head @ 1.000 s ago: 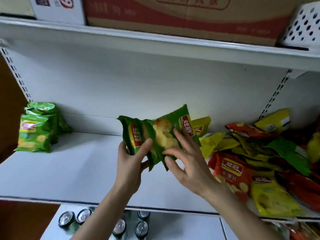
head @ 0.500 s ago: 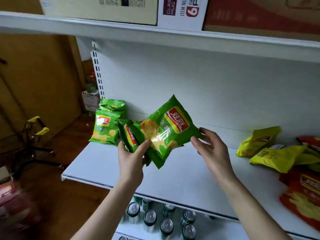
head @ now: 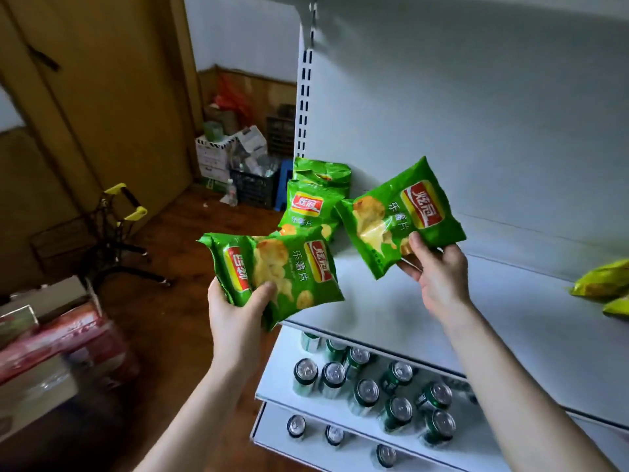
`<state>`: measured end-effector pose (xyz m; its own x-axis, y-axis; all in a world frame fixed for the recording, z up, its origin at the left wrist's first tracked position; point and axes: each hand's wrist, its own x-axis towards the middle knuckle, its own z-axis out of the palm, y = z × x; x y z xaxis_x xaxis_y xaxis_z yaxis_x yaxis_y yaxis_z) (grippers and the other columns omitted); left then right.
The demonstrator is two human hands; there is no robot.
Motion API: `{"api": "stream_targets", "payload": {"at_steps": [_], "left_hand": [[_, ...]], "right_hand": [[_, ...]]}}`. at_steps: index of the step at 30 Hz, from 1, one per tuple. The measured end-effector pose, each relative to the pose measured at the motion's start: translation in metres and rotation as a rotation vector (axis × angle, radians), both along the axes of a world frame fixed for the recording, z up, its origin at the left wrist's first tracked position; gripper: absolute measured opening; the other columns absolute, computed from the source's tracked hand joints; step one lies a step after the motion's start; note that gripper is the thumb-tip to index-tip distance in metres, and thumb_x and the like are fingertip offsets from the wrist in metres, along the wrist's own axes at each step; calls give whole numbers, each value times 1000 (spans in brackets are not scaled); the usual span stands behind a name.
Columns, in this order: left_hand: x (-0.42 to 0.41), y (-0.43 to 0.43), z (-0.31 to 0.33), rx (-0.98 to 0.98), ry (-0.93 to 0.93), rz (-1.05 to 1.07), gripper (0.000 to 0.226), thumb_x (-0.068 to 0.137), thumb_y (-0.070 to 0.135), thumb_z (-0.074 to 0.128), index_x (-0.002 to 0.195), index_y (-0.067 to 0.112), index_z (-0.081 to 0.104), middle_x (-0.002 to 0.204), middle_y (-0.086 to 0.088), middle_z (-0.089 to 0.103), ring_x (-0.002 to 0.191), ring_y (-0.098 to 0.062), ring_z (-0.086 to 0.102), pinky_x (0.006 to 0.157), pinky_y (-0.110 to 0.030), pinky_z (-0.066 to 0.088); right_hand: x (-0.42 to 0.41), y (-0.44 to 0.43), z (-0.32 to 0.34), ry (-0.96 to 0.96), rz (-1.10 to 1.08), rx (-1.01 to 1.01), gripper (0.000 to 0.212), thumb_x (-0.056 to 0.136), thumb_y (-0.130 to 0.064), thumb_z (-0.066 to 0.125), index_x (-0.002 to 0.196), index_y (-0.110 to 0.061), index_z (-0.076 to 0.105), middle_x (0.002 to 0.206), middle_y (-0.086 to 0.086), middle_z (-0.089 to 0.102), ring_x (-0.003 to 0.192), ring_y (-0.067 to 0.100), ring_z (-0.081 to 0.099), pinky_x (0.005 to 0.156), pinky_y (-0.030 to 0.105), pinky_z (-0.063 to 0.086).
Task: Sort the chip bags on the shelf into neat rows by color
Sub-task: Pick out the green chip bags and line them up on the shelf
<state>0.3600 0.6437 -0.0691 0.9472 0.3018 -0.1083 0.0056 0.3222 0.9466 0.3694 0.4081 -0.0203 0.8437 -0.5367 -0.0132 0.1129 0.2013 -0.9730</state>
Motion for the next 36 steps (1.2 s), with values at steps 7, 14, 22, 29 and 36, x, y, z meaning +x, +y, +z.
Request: {"api": "stream_targets", "payload": {"at_steps": [7, 14, 22, 29, 36], "left_hand": [[-12, 46, -10, -39, 55, 131, 32, 82, -1, 67, 106, 9, 50, 91, -7, 60, 81, -20, 61, 64, -21, 56], [-10, 60, -5, -83, 68, 184, 30, 84, -2, 64, 109, 9, 50, 89, -4, 62, 74, -13, 63, 55, -17, 54], [3, 53, -10, -133, 81, 139, 22, 83, -2, 63, 97, 13, 54, 85, -4, 63, 61, -5, 66, 53, -18, 54], [21, 54, -9, -165, 86, 69, 23, 83, -2, 63, 98, 13, 55, 87, -6, 65, 67, -8, 67, 59, -21, 56], [48, 67, -2, -288, 75, -27, 26, 85, -2, 60, 106, 12, 55, 94, -4, 68, 70, -9, 70, 55, -22, 55]], "right_hand": [[72, 27, -9, 124, 117, -501, 27, 81, -9, 69, 98, -7, 49, 98, 15, 63, 80, 22, 63, 69, 35, 56], [109, 56, -44, 214, 239, -827, 33, 80, -15, 71, 101, -1, 51, 106, 18, 62, 95, 32, 58, 70, 28, 38], [114, 56, -55, 191, 207, -901, 41, 83, -20, 68, 107, 5, 47, 111, 22, 58, 101, 33, 55, 62, 18, 26], [108, 52, -50, 188, 146, -917, 42, 82, -24, 69, 108, 4, 49, 97, 21, 63, 91, 33, 59, 58, 22, 25], [72, 63, -28, 77, -82, -752, 36, 83, -37, 66, 103, -9, 56, 79, 9, 66, 75, 24, 65, 69, 25, 47]]}}
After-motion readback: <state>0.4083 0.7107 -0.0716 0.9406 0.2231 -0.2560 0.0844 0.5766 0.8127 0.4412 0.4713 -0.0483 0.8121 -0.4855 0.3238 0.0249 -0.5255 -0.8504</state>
